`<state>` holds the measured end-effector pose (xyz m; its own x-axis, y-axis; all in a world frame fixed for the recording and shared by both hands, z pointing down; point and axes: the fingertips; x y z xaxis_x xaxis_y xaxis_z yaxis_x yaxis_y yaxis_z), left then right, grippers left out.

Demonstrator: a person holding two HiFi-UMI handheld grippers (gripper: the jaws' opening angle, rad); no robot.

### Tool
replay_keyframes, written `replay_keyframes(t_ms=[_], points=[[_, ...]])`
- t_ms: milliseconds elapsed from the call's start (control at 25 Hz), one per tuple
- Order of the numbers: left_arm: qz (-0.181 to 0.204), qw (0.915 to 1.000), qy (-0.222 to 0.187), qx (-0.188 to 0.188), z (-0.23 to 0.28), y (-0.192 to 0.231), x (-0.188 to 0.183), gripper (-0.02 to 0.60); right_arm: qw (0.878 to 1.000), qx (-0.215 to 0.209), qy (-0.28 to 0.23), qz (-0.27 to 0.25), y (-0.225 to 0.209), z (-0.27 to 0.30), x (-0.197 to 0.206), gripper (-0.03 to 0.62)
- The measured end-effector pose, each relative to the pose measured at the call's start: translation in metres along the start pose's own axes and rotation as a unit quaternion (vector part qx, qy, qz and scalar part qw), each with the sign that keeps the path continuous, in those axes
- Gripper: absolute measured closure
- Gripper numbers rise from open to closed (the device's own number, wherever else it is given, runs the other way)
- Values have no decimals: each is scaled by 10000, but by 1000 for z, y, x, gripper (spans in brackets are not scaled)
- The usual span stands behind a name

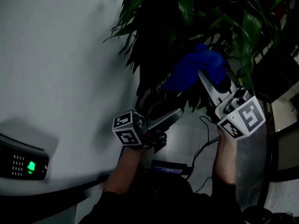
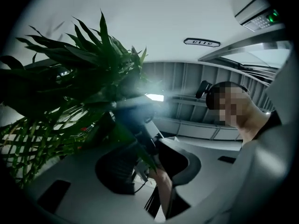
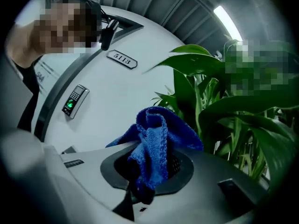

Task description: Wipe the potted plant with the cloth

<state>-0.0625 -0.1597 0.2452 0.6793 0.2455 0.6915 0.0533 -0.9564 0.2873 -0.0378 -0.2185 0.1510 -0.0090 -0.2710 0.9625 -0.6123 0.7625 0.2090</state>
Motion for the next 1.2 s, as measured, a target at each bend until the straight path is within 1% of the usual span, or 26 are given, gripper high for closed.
replay_keyframes(t_ms=[80, 160, 240, 280, 320, 400, 480, 520, 560, 600, 640, 720, 800, 920, 1040, 1120, 1200], points=[[-54, 9999, -39, 91, 3, -2, -1, 434, 9999, 129, -9, 16, -10, 4, 1, 514], [-177, 9996, -58, 190, 5, -4, 1, 416, 9998, 155, 38, 120, -14, 5, 9, 514], [-378, 9990, -81, 230, 4, -1, 5, 395, 9995, 162, 49, 274, -15, 3, 18, 514], [-499, 9985, -127, 188, 1, 3, 7, 393, 9992, 173, 30, 345, -16, 2, 21, 514], [-608, 9979, -207, 85, -3, 10, 8, 393, 9990, 189, 2, 398, -17, 1, 23, 514], [-668, 9963, -440, -315, -16, 28, 6, 393, 9989, 214, -57, 425, -19, 0, 23, 514], [-477, 9935, -605, -840, -32, 48, 3, 393, 9990, 225, -109, 358, -20, -1, 22, 514], [-364, 9921, -609, -1038, -37, 56, 4, 393, 9991, 233, -131, 316, -21, -1, 22, 514], [-281, 9914, -558, -1146, -39, 61, 6, 381, 9992, 243, -150, 295, -22, -1, 23, 514], [-235, 9918, -466, -1162, -37, 65, 11, 354, 9991, 251, -168, 308, -22, -1, 24, 514], [-222, 9930, -359, -1104, -32, 65, 16, 344, 9989, 257, -187, 346, -23, -1, 25, 514], [-263, 9958, -202, -856, -20, 62, 26, 325, 9987, 260, -231, 386, -23, -1, 27, 514], [-334, 9976, -215, -568, -9, 56, 29, 325, 9989, 252, -226, 325, -21, -1, 27, 514], [-593, 9968, -526, -130, 2, 50, 21, 325, 9991, 228, -157, 333, -23, 0, 33, 514], [-1021, 9900, -916, 329, 5, 44, 12, 341, 9986, 195, -100, 484, -23, -2, 45, 514], [-1146, 9865, -1064, 479, 7, 41, 9, 342, 9979, 132, -81, 631, -21, -6, 54, 514], [-1190, 9848, -1157, 515, 9, 41, 9, 342, 9962, 58, -75, 861, -17, -9, 65, 514]])
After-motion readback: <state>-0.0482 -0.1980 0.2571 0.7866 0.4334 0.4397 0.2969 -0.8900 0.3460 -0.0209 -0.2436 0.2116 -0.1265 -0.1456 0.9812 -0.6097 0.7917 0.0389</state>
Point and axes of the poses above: the fingertips, and each gripper's own axes: z forward along the fingers, y to its left, x out of its underside, and after that the axes turned 8 degrees about z, right-handed
